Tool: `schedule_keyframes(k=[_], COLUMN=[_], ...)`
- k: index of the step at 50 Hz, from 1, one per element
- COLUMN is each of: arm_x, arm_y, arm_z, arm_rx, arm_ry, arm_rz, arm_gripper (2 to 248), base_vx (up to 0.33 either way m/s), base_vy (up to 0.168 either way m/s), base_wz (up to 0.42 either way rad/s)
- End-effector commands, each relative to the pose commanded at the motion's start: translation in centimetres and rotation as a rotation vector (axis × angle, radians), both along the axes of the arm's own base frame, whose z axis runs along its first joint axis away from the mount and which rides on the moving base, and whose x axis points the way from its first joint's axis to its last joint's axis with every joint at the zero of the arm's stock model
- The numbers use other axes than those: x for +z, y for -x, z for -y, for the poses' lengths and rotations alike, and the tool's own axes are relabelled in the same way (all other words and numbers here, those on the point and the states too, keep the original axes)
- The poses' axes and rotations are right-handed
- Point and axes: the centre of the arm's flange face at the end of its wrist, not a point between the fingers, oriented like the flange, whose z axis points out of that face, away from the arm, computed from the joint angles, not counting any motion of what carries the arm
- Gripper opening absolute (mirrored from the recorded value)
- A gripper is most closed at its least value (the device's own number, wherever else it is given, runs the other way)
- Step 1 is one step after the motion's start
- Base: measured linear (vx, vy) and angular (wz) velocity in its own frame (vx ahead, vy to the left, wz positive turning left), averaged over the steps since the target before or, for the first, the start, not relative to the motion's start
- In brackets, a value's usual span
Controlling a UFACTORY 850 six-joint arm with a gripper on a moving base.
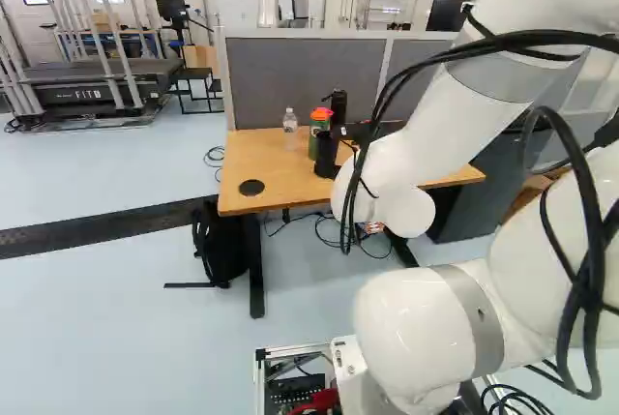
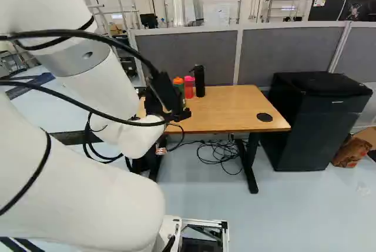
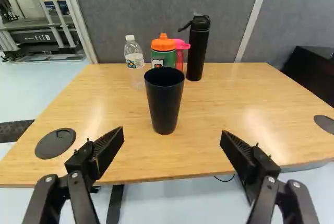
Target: Pick up the green bottle from the table
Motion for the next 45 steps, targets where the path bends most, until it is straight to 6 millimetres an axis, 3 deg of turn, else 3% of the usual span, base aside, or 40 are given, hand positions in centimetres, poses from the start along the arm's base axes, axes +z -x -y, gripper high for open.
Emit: schedule_keyframes(k=[31,45], arm_x=[0.00,0.33], arm_y=[0.00,-0.93], arm_z=[0.00,0.00], arm_rx=[0.000,0.000], arm_ry=[0.000,0.000], arm_rz=[0.000,0.003], arm_gripper=[247,247], base_vx=[0.050,0.004], base_vy=[-0.017,-0.001], base_wz=[-0.001,-0.002])
